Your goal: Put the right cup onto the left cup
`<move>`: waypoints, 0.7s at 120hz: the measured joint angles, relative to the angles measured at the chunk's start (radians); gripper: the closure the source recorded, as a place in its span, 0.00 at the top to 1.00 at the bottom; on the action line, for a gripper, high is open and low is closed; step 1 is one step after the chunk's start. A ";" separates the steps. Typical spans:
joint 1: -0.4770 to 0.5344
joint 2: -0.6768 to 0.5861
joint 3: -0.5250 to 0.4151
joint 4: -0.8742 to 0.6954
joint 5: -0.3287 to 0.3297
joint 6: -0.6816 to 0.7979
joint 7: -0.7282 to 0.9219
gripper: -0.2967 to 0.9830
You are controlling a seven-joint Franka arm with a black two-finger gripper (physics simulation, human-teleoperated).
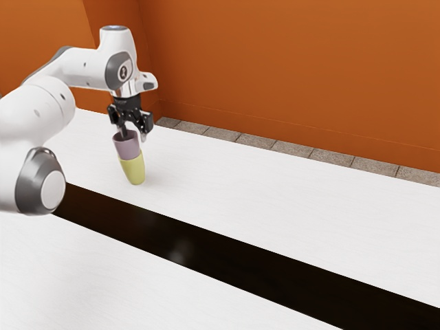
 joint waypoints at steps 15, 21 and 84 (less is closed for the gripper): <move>-0.004 -0.047 0.000 -0.021 -0.001 -0.004 0.005 0.68; -0.009 -0.075 0.001 -0.043 0.000 -0.005 0.006 0.70; -0.066 -0.702 -0.099 -0.488 -0.007 -0.154 0.007 0.76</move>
